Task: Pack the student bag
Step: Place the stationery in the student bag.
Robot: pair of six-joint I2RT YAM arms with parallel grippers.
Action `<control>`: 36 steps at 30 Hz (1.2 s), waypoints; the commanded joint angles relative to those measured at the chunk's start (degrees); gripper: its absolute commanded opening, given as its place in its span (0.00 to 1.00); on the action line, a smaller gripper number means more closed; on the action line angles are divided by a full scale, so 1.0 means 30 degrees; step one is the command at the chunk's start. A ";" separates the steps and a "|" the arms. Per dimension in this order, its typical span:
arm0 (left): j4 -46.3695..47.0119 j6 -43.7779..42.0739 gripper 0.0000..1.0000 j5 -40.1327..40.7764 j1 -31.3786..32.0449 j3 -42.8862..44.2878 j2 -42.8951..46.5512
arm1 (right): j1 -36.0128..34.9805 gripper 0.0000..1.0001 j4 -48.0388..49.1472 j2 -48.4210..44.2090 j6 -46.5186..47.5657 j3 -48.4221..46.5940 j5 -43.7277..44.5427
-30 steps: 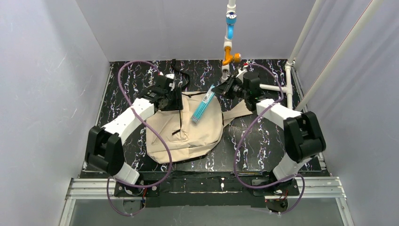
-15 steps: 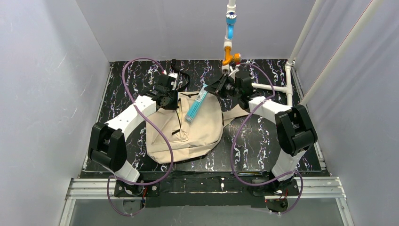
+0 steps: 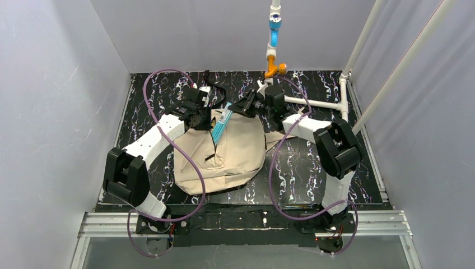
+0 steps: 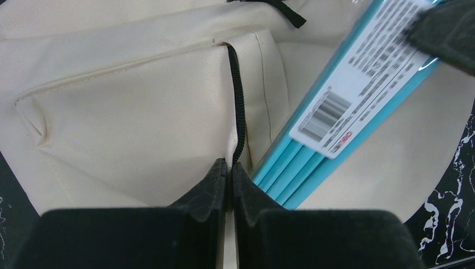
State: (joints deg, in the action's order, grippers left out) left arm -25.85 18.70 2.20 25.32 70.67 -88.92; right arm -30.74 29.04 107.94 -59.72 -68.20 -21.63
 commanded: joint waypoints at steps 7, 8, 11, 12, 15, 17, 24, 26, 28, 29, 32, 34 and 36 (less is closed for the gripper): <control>0.0127 -0.0107 0.00 -0.0692 0.0129 0.1108 0.1273 | -0.1218 0.02 -0.0318 0.0418 0.1476 -0.0967 -0.5277; 0.0168 -0.0120 0.00 -0.0614 0.0116 0.1135 0.1274 | -0.1345 0.02 -0.1137 0.0434 0.1795 -0.1018 -0.5547; 0.0261 -0.0219 0.00 -0.0498 0.0115 0.1207 0.1169 | -0.1799 0.02 -0.0478 0.0452 0.1432 -0.0650 -0.5909; 0.0265 -0.0226 0.00 -0.0524 0.0122 0.1261 0.1103 | -0.1944 0.02 -0.0534 0.0577 0.1379 -0.0733 -0.5790; 0.0266 -0.0172 0.00 -0.0682 0.0115 0.1476 0.0921 | -0.2222 0.03 -0.0012 0.1231 0.0451 -0.0935 -0.5646; 0.0266 -0.0140 0.00 -0.0717 0.0114 0.1659 0.0887 | -0.2304 0.02 0.0554 0.1719 -0.0120 -0.0976 -0.5705; 0.0354 -0.0252 0.00 -0.1721 0.0123 0.2540 0.0440 | -0.3005 0.06 -0.1158 0.3029 0.0229 -0.2144 -0.5579; 0.0408 -0.0231 0.00 -0.1975 0.0114 0.2807 0.0272 | -0.3156 0.06 -0.1102 0.3399 0.0112 -0.2476 -0.5745; 0.0455 -0.0249 0.00 -0.2391 0.0122 0.2867 0.0138 | -0.3221 0.07 -0.1267 0.3745 0.0198 -0.2903 -0.5749; 0.0505 -0.0255 0.00 -0.2558 0.0123 0.2853 0.0095 | -0.3229 0.08 -0.1699 0.4006 0.0313 -0.3274 -0.5767; 0.0757 -0.0167 0.00 -0.2828 0.0115 0.2605 0.0189 | -0.3200 0.09 -0.2027 0.4930 0.0462 -0.4206 -0.5966; 0.0792 -0.0161 0.00 -0.2801 0.0118 0.2406 0.0246 | -0.3143 0.10 -0.2852 0.5622 0.0839 -0.4933 -0.6046; 0.0753 -0.0280 0.00 -0.2592 0.0117 0.2273 0.0349 | -0.3301 0.11 -0.2459 0.5981 0.0624 -0.5076 -0.6474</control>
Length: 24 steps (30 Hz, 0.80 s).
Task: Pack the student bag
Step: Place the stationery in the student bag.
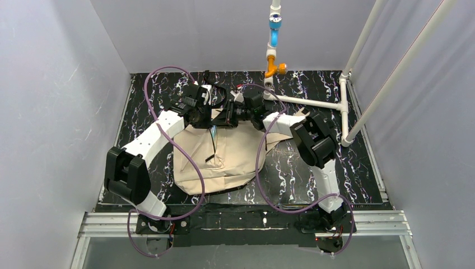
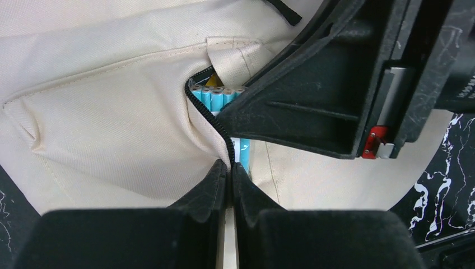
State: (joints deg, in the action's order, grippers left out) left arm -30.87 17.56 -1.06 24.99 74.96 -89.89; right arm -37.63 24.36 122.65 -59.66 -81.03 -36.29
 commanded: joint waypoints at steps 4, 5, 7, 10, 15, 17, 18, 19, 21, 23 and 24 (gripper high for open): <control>0.2134 -0.0385 0.00 -0.0315 0.0205 0.0678 0.1168 | -0.1136 0.10 -0.1141 0.0031 0.1132 0.0399 -0.1621; 0.2233 -0.0465 0.00 -0.0225 0.0203 0.0627 0.1255 | -0.1176 0.13 -0.1154 -0.0221 0.1249 0.0559 -0.1581; 0.2302 -0.0491 0.00 -0.0850 0.0195 0.0996 0.1010 | -0.1602 0.19 -0.2508 0.0157 0.2203 -0.0869 -0.1198; 0.2382 -0.0346 0.00 -0.1131 0.0196 0.1348 0.0831 | -0.1883 0.19 -0.2851 0.1357 0.2238 -0.2367 -0.1171; 0.1646 -0.1765 0.00 0.0840 0.0196 0.2603 0.0116 | -0.1864 0.19 -0.2985 0.0593 0.2413 -0.1676 -0.1165; 0.1251 -0.1810 0.00 0.1386 0.0138 0.2987 -0.0235 | -0.1872 0.19 -0.3108 -0.0447 0.2691 -0.0312 -0.0802; 0.1236 -0.1697 0.00 0.1570 0.0136 0.2991 -0.0293 | -0.1872 0.20 -0.3161 -0.0874 0.2817 0.0024 -0.0772; 0.1253 -0.1504 0.00 0.1820 0.0136 0.2963 -0.0333 | -0.1872 0.20 -0.3420 -0.1180 0.3119 0.0371 -0.0702; 0.1505 -0.1352 0.00 0.2027 0.0136 0.2960 -0.0405 | -0.1879 0.22 -0.3863 -0.1422 0.3528 0.0545 -0.0839; 0.1959 -0.1539 0.00 0.1760 0.0136 0.3158 -0.0586 | -0.2001 0.22 -0.3547 -0.1233 0.3400 0.0438 -0.1256; 0.2094 -0.1666 0.00 0.1287 0.0136 0.3409 -0.0693 | -0.2103 0.22 -0.3450 -0.1075 0.3356 0.0285 -0.1265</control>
State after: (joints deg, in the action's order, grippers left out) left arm -36.07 13.45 2.79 25.61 79.07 -92.49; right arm -39.42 18.00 120.14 -53.67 -81.38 -32.82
